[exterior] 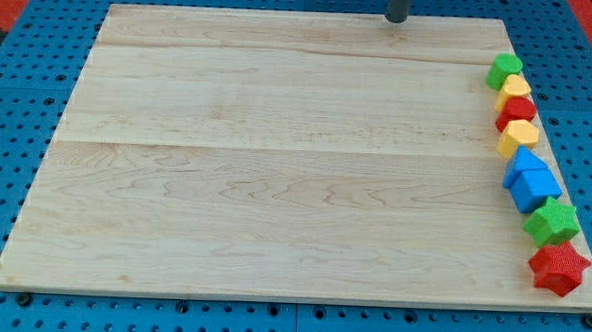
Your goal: Separate the green circle from the vertical line of blocks
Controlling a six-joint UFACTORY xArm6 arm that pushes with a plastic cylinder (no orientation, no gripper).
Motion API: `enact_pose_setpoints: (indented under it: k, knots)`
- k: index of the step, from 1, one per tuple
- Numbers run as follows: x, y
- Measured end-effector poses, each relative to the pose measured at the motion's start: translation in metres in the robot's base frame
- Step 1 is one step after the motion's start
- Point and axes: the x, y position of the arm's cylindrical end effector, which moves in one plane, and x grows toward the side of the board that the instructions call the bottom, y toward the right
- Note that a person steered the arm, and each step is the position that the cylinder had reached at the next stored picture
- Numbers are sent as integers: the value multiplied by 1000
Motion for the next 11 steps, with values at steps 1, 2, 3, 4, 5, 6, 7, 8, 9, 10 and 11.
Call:
enact_pose_setpoints:
  k: [1, 2, 3, 4, 5, 6, 7, 8, 9, 10, 11]
  knots:
    - [0, 18]
    - [12, 137]
    - [60, 205]
    - [106, 210]
    - [108, 204]
    - [108, 204]
    - [108, 203]
    - [108, 171]
    - [107, 124]
    - [107, 77]
    - [107, 53]
